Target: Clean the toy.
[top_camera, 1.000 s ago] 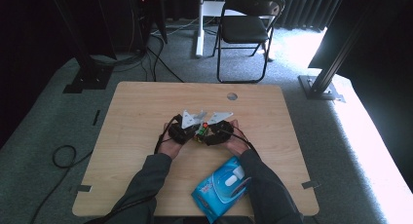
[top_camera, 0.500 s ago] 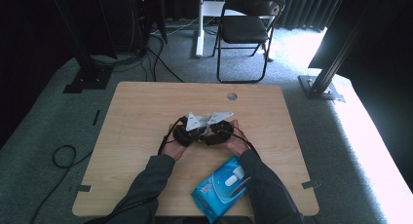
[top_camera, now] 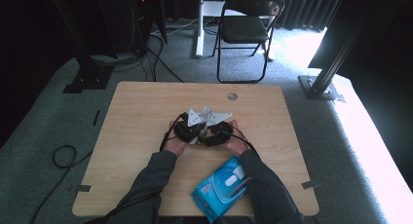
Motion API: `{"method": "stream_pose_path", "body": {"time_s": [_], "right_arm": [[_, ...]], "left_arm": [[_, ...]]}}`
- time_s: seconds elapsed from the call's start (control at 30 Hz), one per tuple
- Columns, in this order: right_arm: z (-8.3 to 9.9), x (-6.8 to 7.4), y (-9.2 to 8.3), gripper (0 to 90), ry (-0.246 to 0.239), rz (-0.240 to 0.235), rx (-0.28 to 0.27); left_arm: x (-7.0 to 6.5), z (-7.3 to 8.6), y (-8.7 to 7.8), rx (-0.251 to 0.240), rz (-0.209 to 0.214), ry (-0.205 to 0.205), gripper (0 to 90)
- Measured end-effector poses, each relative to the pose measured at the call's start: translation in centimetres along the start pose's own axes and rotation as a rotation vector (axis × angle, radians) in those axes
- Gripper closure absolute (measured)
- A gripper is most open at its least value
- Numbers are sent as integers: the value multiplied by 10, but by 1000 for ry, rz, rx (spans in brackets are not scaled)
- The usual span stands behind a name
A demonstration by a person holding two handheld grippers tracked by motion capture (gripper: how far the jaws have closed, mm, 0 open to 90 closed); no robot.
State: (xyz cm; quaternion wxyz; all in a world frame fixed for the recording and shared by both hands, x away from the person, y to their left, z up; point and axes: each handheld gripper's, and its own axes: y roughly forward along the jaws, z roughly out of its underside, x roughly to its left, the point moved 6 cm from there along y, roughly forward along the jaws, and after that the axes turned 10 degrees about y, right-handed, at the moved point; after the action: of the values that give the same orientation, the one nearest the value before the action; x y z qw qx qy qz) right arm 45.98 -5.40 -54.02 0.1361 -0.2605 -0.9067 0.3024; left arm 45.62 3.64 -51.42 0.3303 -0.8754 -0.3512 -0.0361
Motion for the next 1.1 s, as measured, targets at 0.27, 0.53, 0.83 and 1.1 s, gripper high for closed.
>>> {"method": "stream_pose_path", "body": {"time_s": [0.27,0.53,0.83,1.1], "right_arm": [[0,0,-1,346,2,-3,0],[1,-1,0,346,11,-1,2],[0,-3,-1,346,23,3,-8],[0,-5,-1,346,33,10,-13]], "left_arm": [[15,8,-2,33,-44,-14,858],[27,21,-5,58,-76,-46,857],[31,25,-9,61,-90,-64,856],[28,22,-11,59,-90,-43,854]]}}
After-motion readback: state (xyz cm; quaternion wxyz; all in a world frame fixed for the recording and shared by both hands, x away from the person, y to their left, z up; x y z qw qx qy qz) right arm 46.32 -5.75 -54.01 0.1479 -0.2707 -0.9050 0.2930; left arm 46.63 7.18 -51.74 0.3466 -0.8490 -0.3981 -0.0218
